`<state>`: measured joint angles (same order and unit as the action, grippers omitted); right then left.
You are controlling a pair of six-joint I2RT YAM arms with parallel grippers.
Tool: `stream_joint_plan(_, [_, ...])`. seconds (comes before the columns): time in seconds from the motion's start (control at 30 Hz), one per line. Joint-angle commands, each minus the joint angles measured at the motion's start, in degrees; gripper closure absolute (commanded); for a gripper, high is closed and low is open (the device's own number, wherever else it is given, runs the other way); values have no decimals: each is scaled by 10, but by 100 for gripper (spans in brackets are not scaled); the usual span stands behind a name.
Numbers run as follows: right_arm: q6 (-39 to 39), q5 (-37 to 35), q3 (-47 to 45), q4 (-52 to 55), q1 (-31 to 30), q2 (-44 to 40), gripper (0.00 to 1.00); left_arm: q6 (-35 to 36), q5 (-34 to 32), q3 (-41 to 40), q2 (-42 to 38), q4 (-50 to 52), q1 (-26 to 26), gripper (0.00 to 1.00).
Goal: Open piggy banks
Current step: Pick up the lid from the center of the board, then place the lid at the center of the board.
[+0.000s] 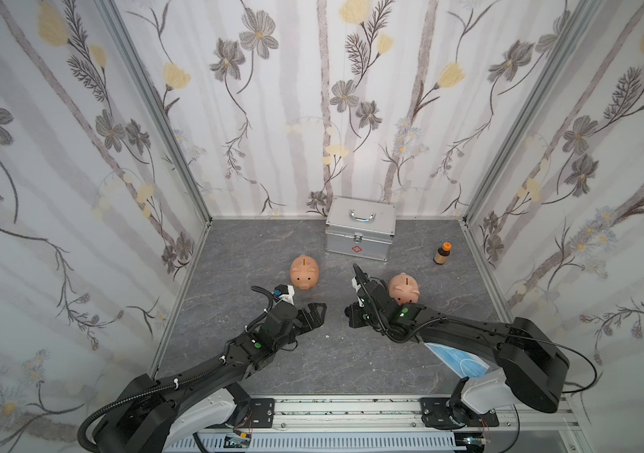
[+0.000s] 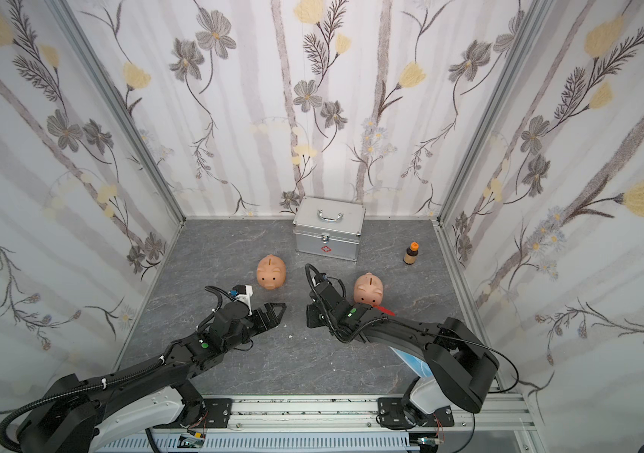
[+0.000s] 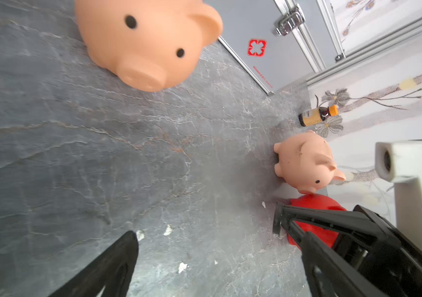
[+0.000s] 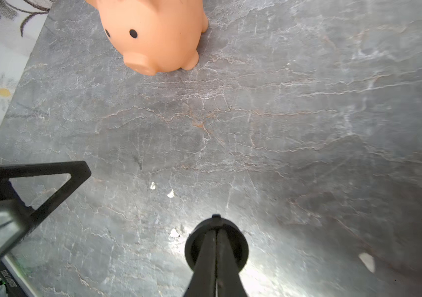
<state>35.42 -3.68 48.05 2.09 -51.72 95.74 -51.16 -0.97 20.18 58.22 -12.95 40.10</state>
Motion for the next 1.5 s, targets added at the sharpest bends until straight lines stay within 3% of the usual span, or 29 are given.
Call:
stream_joint_plan(0.0, [30, 38, 34, -110, 0, 40, 100, 13, 37, -10, -18, 14, -37, 0])
stream_joint_plan(0.2, [76, 56, 66, -173, 1, 98, 100, 11, 86, -24, -44, 14, -120, 0])
stream_joint_plan(0.47, [124, 103, 104, -220, 13, 163, 100, 11, 166, -25, -10, -35, -197, 0])
stream_joint_plan(0.8, [170, 164, 156, -251, 30, 244, 100, 38, 196, 0, 63, -69, -244, 0])
stream_joint_plan(1.07, [185, 173, 190, -248, 32, 282, 100, 38, 211, 28, 128, -100, -264, 0])
stream_joint_plan(1.47, [214, 198, 226, -265, 39, 331, 100, 58, 188, 46, 137, -67, -264, 0])
